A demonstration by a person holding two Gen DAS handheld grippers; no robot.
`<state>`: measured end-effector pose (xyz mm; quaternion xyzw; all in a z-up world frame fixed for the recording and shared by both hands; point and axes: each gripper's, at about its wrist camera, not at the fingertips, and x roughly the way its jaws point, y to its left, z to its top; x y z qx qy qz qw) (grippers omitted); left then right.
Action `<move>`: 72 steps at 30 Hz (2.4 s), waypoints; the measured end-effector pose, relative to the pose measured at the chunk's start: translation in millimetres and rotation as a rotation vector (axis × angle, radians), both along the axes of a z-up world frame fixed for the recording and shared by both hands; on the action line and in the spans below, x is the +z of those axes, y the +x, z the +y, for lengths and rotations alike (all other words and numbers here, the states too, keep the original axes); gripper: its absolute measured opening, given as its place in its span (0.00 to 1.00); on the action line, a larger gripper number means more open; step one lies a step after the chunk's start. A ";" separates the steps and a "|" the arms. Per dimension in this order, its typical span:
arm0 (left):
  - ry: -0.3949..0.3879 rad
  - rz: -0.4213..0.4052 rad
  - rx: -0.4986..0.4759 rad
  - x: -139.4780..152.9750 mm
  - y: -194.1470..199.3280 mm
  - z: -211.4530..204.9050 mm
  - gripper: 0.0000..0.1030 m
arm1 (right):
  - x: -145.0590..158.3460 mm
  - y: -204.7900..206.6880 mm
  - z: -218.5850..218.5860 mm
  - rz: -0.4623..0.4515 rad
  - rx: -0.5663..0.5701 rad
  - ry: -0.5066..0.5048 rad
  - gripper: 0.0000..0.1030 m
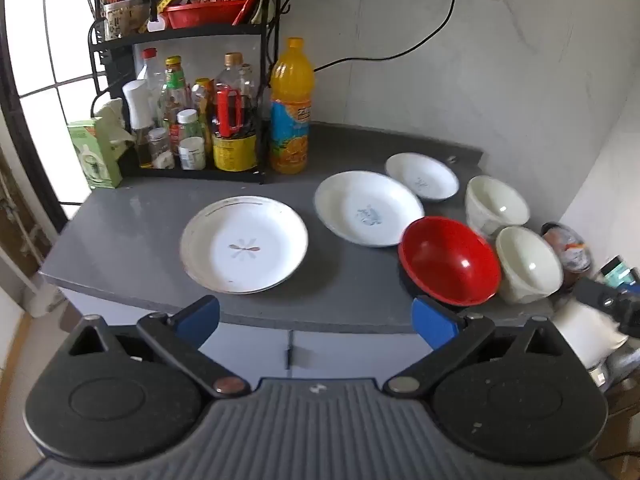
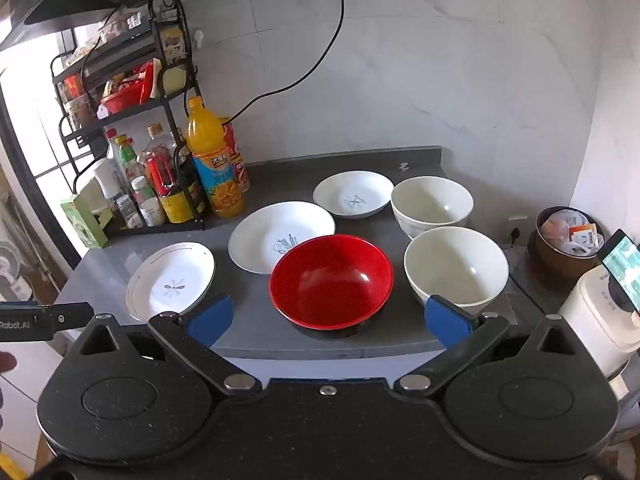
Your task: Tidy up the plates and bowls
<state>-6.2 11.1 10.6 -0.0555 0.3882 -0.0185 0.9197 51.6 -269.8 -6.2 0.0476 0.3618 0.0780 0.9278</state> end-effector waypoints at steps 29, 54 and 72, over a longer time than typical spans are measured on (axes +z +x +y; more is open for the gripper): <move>0.050 -0.013 -0.032 -3.3 5.4 -21.3 0.99 | 2.2 2.4 0.1 0.009 0.025 -0.020 1.00; 0.036 -0.008 -0.008 -2.9 6.7 -14.0 0.99 | 5.8 5.5 3.5 -0.006 0.030 -0.031 1.00; 0.036 -0.015 0.003 -0.5 6.5 -14.4 0.99 | 5.8 6.4 -1.9 -0.009 0.023 -0.021 1.00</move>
